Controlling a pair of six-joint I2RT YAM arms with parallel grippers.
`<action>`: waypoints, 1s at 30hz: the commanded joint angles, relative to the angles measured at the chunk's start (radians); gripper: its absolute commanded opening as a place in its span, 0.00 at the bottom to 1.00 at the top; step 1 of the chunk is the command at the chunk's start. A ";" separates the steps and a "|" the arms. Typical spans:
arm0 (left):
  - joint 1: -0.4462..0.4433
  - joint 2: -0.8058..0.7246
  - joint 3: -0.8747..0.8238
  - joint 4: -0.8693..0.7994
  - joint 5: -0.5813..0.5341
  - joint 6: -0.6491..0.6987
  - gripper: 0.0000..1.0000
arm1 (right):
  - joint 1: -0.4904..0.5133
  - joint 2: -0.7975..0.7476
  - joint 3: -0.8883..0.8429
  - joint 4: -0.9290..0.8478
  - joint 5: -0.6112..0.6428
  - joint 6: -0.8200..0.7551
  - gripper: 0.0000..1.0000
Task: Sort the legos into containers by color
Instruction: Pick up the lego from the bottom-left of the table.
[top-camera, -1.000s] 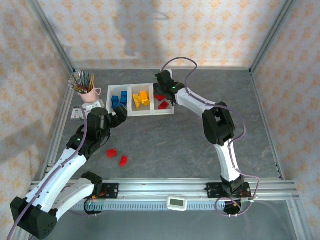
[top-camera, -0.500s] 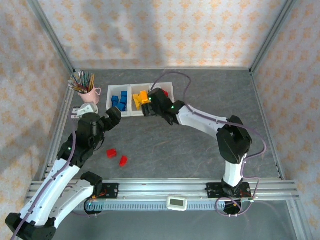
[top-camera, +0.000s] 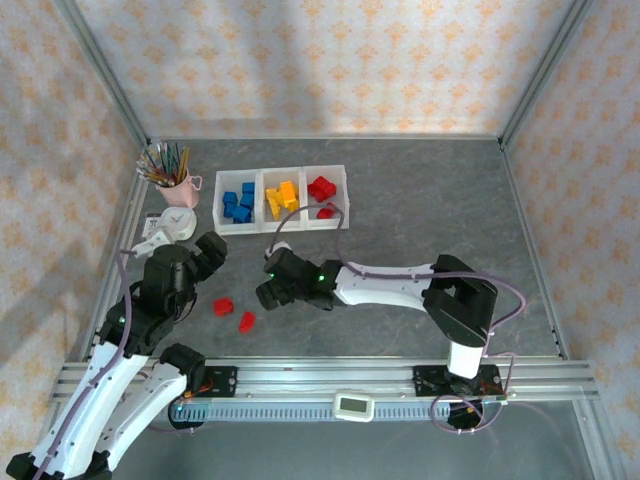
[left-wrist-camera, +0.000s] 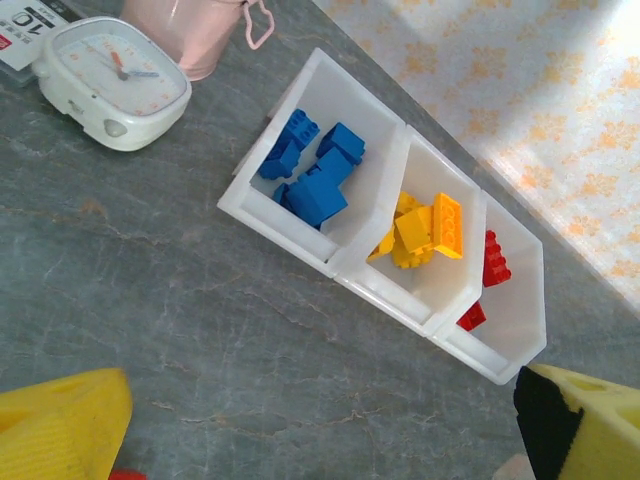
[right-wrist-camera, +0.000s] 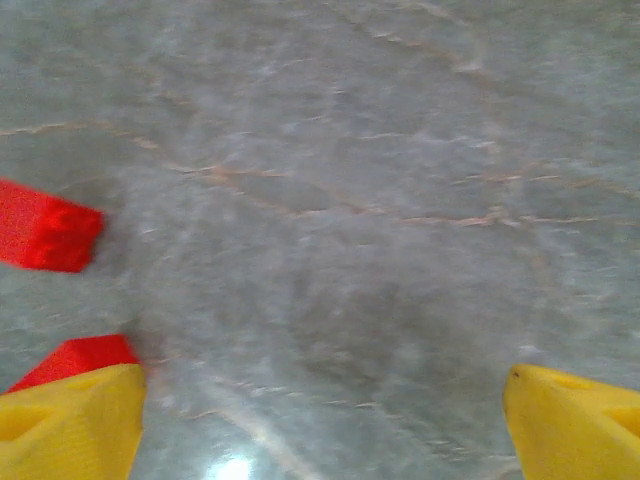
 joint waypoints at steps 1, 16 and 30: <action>0.007 -0.026 -0.006 -0.072 -0.043 -0.042 0.99 | 0.038 0.026 0.012 0.069 -0.012 0.014 0.92; 0.007 -0.068 0.024 -0.155 -0.112 -0.086 0.99 | 0.163 0.212 0.142 0.100 -0.075 -0.222 0.96; 0.007 -0.069 0.014 -0.140 -0.112 -0.086 0.99 | 0.167 0.342 0.225 0.071 -0.002 -0.289 0.75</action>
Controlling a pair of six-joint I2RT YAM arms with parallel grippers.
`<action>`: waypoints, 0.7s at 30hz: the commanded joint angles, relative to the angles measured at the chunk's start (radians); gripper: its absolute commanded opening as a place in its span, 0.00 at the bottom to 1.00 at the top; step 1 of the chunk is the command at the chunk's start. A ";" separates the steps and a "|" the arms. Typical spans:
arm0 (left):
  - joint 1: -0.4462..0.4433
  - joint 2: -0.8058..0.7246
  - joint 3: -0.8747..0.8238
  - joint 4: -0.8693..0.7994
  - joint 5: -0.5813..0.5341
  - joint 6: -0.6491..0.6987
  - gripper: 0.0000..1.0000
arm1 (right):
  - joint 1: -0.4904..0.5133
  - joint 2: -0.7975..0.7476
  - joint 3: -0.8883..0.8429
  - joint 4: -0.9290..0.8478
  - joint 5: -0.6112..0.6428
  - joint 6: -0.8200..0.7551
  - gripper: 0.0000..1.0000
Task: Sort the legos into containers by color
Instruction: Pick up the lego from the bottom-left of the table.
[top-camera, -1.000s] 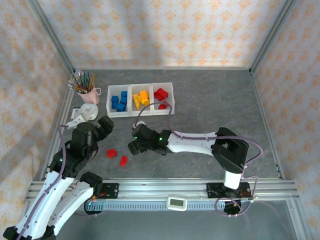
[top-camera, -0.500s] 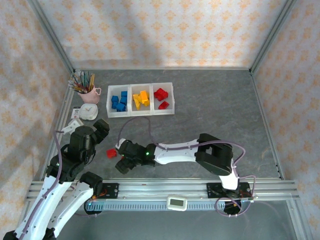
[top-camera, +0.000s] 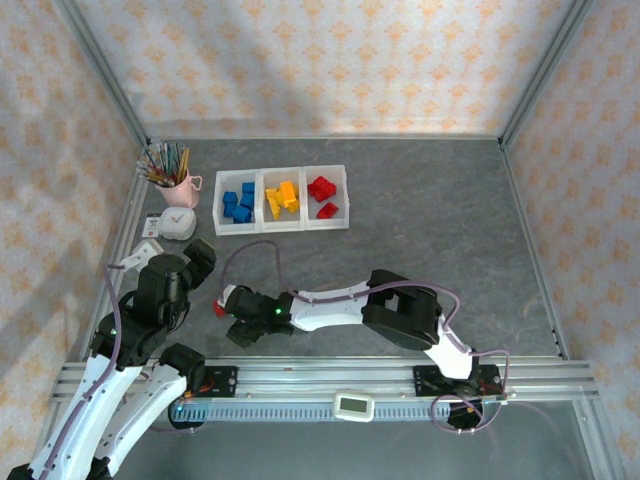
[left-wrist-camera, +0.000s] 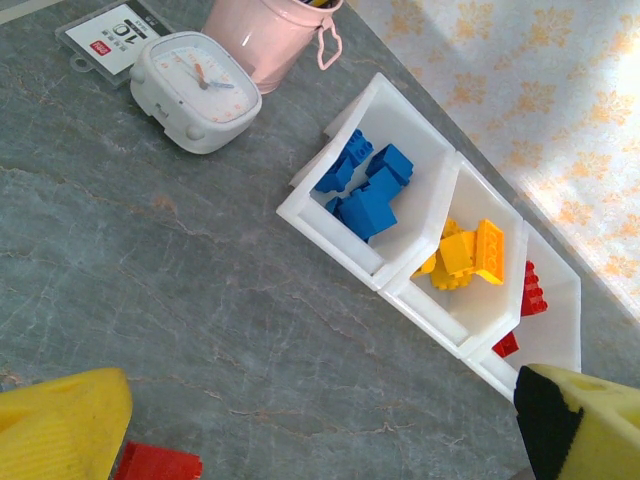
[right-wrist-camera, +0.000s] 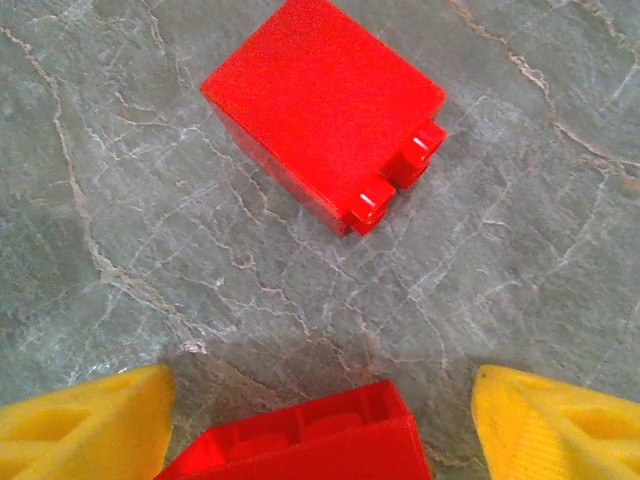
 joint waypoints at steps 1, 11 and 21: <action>0.007 -0.003 0.010 -0.022 -0.025 -0.014 0.99 | 0.002 0.019 0.018 -0.014 0.039 -0.022 0.73; 0.007 0.007 0.005 0.005 -0.017 -0.001 0.99 | -0.016 -0.058 -0.023 0.004 0.042 0.002 0.49; 0.007 0.097 0.038 0.106 0.022 0.066 0.99 | -0.209 -0.274 -0.121 -0.029 0.023 0.095 0.46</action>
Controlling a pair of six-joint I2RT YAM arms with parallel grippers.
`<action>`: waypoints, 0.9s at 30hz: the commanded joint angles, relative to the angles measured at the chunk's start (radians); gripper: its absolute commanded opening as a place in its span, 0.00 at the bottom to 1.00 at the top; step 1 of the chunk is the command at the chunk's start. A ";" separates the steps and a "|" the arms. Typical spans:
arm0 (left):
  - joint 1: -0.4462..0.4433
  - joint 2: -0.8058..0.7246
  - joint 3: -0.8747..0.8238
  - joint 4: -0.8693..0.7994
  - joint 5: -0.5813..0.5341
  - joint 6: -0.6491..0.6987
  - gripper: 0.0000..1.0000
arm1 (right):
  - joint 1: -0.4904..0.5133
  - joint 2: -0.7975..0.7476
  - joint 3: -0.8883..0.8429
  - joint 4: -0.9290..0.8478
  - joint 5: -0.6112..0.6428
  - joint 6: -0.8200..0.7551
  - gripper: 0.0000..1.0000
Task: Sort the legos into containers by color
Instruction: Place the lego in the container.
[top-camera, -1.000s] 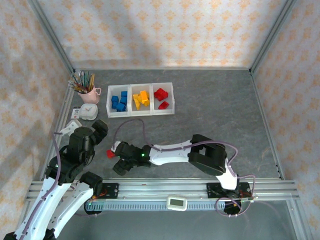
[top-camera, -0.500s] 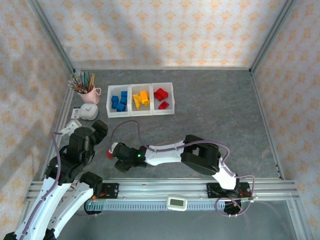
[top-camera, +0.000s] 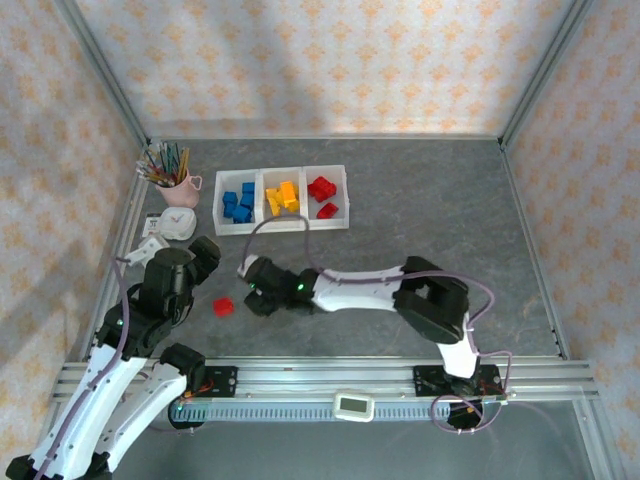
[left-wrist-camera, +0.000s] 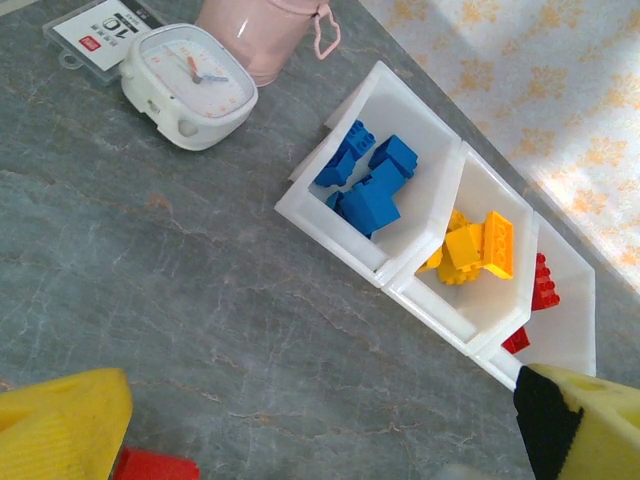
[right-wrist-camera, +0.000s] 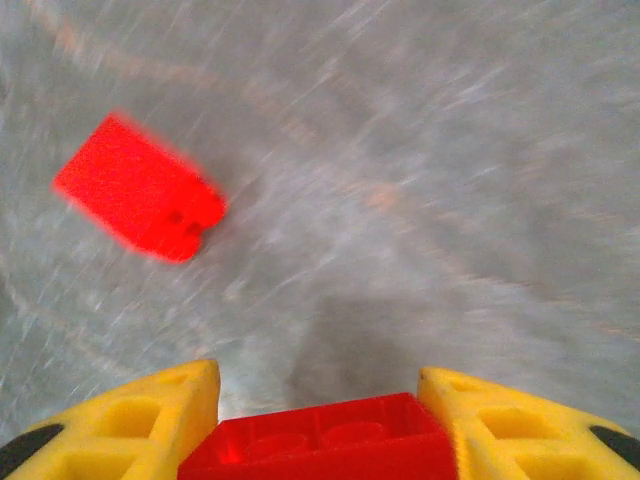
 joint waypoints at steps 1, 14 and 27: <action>0.007 0.045 0.036 0.090 0.023 0.053 0.99 | -0.106 -0.101 -0.021 -0.026 0.030 0.062 0.46; 0.008 0.238 0.021 0.346 0.134 0.139 0.99 | -0.506 0.047 0.216 -0.082 0.189 0.072 0.48; 0.012 0.252 0.028 0.347 0.118 0.141 0.99 | -0.533 0.088 0.350 -0.120 0.180 0.038 0.74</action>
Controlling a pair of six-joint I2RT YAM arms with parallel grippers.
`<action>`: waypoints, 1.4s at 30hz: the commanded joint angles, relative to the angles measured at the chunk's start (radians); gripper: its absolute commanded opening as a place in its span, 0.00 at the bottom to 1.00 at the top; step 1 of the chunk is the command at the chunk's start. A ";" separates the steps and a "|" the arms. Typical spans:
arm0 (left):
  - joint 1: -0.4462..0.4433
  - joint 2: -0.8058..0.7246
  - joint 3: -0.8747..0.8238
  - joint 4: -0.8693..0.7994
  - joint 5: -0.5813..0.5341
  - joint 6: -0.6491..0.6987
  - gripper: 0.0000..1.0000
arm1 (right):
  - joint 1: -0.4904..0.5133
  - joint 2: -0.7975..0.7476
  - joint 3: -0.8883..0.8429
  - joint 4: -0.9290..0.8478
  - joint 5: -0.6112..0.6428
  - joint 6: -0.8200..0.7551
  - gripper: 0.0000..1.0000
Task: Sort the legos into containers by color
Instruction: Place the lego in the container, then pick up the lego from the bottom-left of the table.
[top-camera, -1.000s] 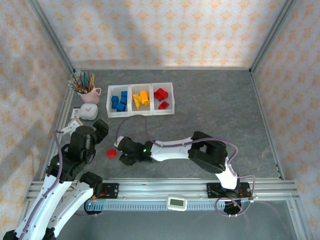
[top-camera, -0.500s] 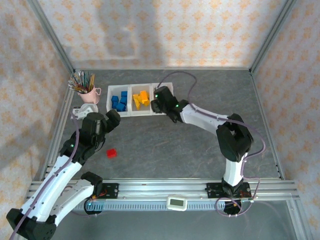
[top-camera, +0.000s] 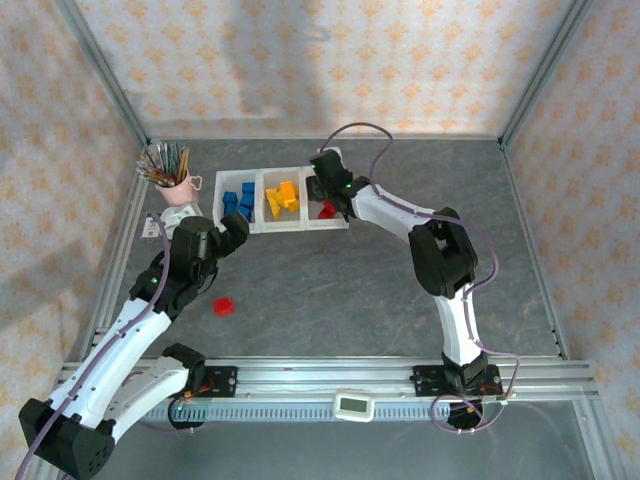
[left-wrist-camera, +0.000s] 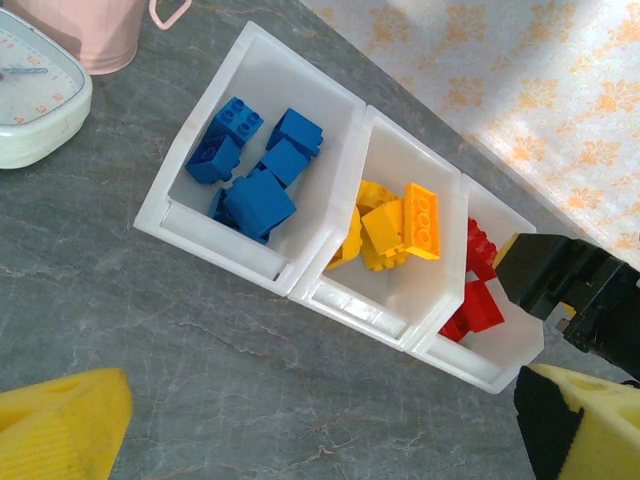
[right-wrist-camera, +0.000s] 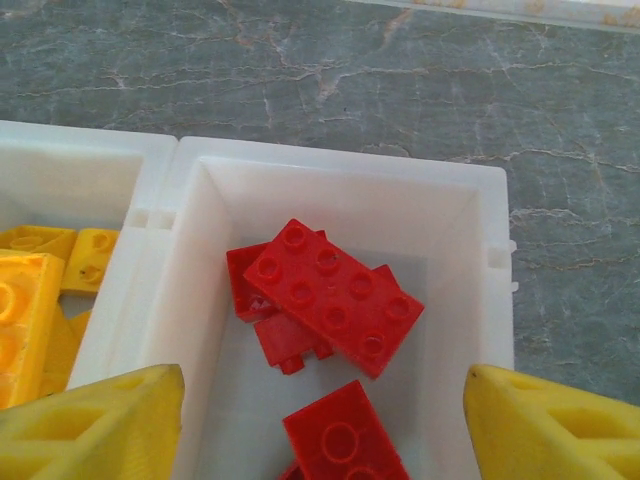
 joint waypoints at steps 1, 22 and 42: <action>0.011 -0.026 0.021 -0.004 -0.014 0.017 0.99 | 0.023 -0.103 -0.036 -0.007 -0.015 -0.008 0.74; 0.013 -0.265 0.020 -0.337 -0.129 -0.097 0.99 | 0.487 -0.222 -0.387 0.193 -0.206 -0.056 0.87; 0.013 -0.330 0.046 -0.430 -0.192 -0.156 0.99 | 0.614 0.093 -0.106 0.222 -0.309 -0.166 0.94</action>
